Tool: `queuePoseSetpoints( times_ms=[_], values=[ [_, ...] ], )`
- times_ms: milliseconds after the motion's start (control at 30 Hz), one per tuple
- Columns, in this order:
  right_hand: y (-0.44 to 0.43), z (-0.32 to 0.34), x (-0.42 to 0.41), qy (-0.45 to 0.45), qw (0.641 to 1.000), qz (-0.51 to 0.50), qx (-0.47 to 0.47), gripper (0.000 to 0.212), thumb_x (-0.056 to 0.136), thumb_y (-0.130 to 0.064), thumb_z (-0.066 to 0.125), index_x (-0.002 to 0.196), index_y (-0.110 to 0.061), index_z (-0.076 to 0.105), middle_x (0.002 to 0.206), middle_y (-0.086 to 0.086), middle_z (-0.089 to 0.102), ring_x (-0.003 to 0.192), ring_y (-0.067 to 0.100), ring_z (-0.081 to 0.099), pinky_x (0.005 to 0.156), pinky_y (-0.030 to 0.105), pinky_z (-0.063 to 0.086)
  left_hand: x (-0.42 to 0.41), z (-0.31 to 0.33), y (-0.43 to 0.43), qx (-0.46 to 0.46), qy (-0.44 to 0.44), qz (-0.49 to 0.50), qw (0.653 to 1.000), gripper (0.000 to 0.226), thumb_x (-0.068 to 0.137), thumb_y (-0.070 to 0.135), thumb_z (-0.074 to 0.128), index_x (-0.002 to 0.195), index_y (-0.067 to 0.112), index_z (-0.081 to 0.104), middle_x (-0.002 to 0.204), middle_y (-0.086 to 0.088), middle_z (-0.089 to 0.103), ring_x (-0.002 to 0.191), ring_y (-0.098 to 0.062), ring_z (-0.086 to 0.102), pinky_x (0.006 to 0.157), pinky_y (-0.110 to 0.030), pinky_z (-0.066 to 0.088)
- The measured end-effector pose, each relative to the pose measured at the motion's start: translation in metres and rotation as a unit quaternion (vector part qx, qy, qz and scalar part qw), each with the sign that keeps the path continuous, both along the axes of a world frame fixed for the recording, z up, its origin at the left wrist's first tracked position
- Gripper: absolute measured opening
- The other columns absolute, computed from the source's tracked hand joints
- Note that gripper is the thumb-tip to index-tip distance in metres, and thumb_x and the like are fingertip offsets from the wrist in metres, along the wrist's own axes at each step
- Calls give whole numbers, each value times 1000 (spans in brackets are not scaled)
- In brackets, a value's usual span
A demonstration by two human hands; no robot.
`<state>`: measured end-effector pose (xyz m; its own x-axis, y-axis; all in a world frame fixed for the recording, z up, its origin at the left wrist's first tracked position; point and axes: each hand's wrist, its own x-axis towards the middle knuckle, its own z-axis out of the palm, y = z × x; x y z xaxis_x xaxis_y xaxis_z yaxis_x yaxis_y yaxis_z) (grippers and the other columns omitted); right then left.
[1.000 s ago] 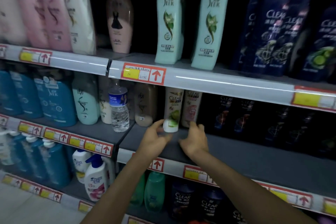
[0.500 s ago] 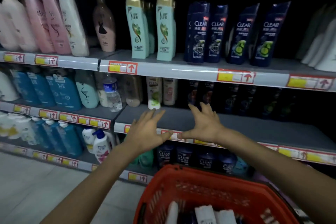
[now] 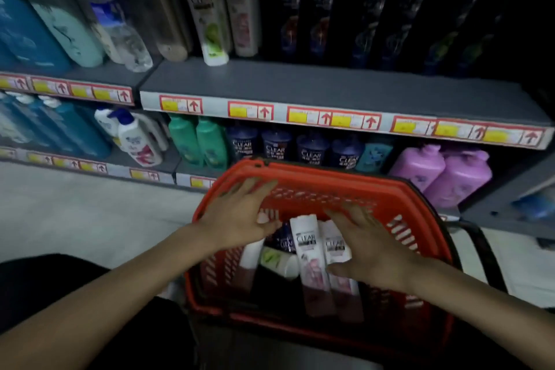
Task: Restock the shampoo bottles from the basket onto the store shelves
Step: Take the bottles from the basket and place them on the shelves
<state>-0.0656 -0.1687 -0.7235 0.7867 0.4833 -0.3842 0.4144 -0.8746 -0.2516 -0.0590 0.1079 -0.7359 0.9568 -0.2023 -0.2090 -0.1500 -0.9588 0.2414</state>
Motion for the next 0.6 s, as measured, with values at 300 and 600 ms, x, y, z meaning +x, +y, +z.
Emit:
queuePoseSetpoints(
  times_ms=[300,600],
  values=[
    [8,-71,-19,-40,985,135,-95,91,59,-30,85,142,-9,55,128,23,60,115,45,62,91,55,57,-13,-106,-29,136,141,-14,981,81,97,53,52,163,27,11,161,-13,28,120,-40,62,92,-44,52],
    [8,-89,-24,-6,976,191,-104,80,88,-29,68,154,-9,28,152,15,37,137,37,40,109,51,41,-32,-150,-11,-103,173,100,974,125,85,0,68,156,44,-25,167,-18,12,142,-31,38,100,-26,38]
  ],
)
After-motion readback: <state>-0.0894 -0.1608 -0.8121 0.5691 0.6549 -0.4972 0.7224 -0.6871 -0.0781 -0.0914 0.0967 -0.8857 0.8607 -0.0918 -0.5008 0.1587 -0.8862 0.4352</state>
